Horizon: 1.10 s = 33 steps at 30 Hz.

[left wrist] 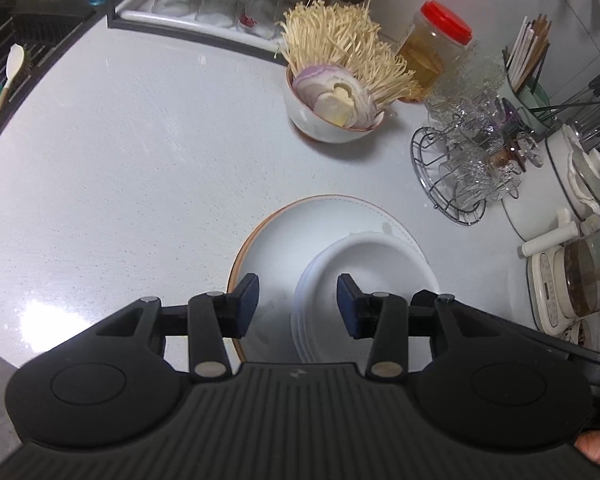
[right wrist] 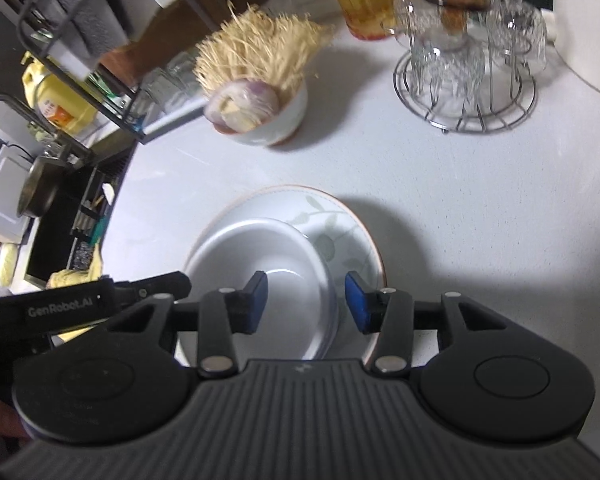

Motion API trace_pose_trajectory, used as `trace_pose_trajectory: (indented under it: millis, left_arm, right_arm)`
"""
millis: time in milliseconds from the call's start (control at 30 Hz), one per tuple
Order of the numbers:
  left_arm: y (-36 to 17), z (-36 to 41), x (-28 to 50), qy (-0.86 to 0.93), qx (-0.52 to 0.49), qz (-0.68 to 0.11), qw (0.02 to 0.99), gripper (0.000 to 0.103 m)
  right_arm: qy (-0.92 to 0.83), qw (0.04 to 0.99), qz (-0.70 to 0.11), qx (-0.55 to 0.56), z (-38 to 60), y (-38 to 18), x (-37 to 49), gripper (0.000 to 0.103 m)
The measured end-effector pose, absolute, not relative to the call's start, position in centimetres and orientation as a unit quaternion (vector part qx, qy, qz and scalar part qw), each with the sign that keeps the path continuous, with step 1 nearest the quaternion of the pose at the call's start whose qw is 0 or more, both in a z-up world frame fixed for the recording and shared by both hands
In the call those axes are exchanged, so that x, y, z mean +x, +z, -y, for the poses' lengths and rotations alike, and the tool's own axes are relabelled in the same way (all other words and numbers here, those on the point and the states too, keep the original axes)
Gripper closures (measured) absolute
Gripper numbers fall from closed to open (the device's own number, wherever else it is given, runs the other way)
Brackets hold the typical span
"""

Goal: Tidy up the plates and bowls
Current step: 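Lower the bowl stack onto the plates and open both grippers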

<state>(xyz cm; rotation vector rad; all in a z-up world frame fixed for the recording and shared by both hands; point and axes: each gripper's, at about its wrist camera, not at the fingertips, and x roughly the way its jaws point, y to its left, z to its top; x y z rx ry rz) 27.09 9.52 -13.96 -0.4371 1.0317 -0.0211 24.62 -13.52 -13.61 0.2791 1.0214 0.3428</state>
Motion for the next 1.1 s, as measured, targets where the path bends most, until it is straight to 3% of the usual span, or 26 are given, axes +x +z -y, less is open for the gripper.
trace_pose_trajectory:
  millis: [633, 1100]
  left_arm:
    - [-2.4, -9.9, 15.8, -0.039, -0.153, -0.375, 0.913, 0.055]
    - [-1.3, -8.8, 6.1, -0.065, -0.126, -0.353, 0.925, 0.049]
  right_arm:
    - [0.180, 0.917, -0.333, 0.122, 13.8, -3.7, 13.6, 0.057]
    - [0.153, 0.948, -0.263, 0.093, 13.6, -1.6, 2.6, 0.057]
